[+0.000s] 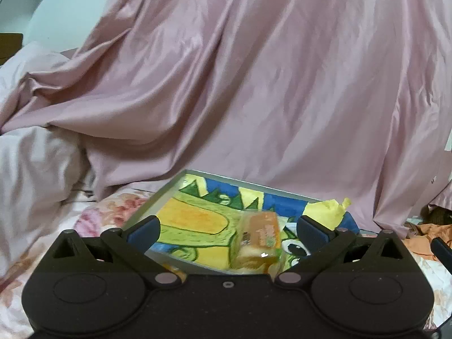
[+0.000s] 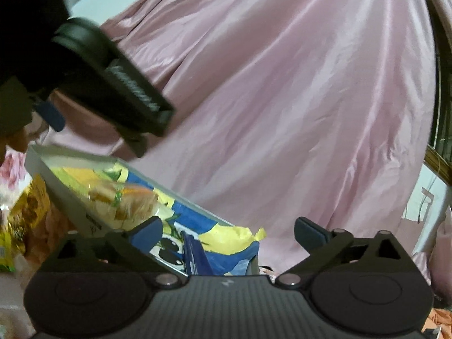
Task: Organize snacks
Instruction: 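Withdraw both tools from the box back toward the remaining snacks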
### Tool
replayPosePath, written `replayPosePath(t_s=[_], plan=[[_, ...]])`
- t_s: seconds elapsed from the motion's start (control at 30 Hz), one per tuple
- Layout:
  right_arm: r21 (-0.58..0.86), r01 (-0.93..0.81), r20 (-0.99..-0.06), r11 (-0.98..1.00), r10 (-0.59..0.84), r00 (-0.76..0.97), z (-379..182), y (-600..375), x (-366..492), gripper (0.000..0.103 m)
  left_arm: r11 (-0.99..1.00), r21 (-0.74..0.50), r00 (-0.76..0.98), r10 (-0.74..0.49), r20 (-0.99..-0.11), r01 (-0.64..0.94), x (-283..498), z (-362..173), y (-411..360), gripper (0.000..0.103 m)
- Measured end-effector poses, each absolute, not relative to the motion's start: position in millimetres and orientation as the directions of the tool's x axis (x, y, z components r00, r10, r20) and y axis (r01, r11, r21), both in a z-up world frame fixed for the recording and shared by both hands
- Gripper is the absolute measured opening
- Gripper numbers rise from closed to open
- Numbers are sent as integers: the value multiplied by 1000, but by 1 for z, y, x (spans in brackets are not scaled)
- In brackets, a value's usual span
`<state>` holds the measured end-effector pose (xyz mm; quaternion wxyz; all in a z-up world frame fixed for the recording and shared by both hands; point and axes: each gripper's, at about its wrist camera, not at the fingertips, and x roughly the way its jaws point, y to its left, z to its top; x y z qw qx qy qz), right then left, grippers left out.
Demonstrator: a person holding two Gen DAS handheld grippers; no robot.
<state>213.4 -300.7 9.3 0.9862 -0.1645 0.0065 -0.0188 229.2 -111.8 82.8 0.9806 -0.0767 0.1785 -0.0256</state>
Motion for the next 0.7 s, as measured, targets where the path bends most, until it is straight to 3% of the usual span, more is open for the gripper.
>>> replayPosePath(t_s=[0.37, 0.7], plan=[[-91, -39, -31, 995, 36, 999, 30, -317, 160, 103, 983, -185, 930, -81, -358, 14, 157, 75, -75, 102], [100, -100, -196, 990, 119, 973, 29, -333, 123, 103, 989, -135, 914, -104, -393, 54, 96, 47, -53, 102]])
